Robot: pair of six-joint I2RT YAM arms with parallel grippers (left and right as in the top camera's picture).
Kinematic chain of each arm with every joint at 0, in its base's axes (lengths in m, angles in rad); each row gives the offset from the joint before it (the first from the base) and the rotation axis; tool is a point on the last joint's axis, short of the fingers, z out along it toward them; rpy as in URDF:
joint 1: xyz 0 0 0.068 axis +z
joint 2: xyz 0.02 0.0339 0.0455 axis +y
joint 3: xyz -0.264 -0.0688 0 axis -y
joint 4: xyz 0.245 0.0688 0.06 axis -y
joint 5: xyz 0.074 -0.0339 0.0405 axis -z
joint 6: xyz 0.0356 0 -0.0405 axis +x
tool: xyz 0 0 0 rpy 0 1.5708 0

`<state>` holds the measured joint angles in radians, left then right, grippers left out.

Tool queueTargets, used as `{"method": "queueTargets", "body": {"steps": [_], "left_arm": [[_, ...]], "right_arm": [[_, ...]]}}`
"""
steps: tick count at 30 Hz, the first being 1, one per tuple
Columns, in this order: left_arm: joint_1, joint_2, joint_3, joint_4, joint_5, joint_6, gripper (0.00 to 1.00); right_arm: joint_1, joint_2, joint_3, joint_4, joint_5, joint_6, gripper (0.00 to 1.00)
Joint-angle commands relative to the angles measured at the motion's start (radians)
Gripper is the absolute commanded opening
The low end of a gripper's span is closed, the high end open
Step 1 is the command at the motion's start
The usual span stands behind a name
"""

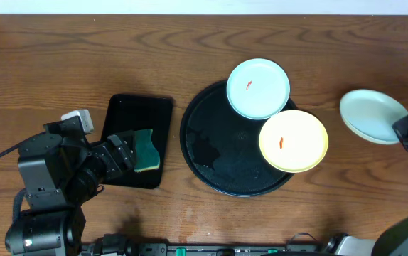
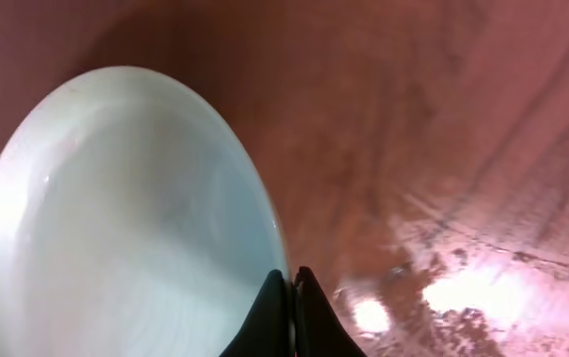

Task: Clean dirty plates on tray and stack at the side
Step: 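Set the pale green plate down on the table and release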

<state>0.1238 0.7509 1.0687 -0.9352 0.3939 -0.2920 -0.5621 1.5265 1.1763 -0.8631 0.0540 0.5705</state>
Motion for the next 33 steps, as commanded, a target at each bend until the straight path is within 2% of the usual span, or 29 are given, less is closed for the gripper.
{"method": "queueTargets", "body": {"steps": [1,7,13,14,17,18,23,26,28,33], "left_arm": [[0.005,-0.001,0.022,0.001,0.005,-0.008,0.81],[0.005,-0.001,0.022,0.001,0.005,-0.007,0.81],[0.005,-0.001,0.022,0.001,0.005,-0.008,0.81],[0.005,-0.001,0.022,0.001,0.005,-0.008,0.81],[0.005,-0.001,0.022,0.001,0.005,-0.008,0.81],[0.005,-0.001,0.022,0.001,0.005,-0.008,0.81],[0.005,0.007,0.022,-0.001,-0.002,0.027,0.8],[0.005,0.028,0.022,-0.021,-0.074,0.03,0.81],[0.005,0.052,0.022,-0.04,-0.132,0.033,0.8],[0.005,0.143,0.022,-0.072,-0.152,0.056,0.8]], "right_arm": [[-0.018,0.088,-0.004,-0.013,0.021,0.016,0.01],[-0.012,0.211,-0.013,-0.019,0.027,0.016,0.01],[-0.013,0.229,-0.013,0.008,0.022,-0.035,0.01],[-0.013,0.225,-0.013,0.011,0.014,-0.05,0.05],[-0.012,0.206,-0.013,0.042,-0.078,-0.143,0.31],[-0.012,0.191,-0.013,0.058,-0.138,-0.197,0.36],[-0.01,0.08,-0.013,0.079,-0.383,-0.302,0.49],[0.019,-0.013,-0.013,0.083,-0.575,-0.395,0.5],[0.063,-0.076,-0.013,0.062,-0.658,-0.434,0.48],[0.283,-0.189,-0.013,-0.031,-0.687,-0.528,0.41]]}}
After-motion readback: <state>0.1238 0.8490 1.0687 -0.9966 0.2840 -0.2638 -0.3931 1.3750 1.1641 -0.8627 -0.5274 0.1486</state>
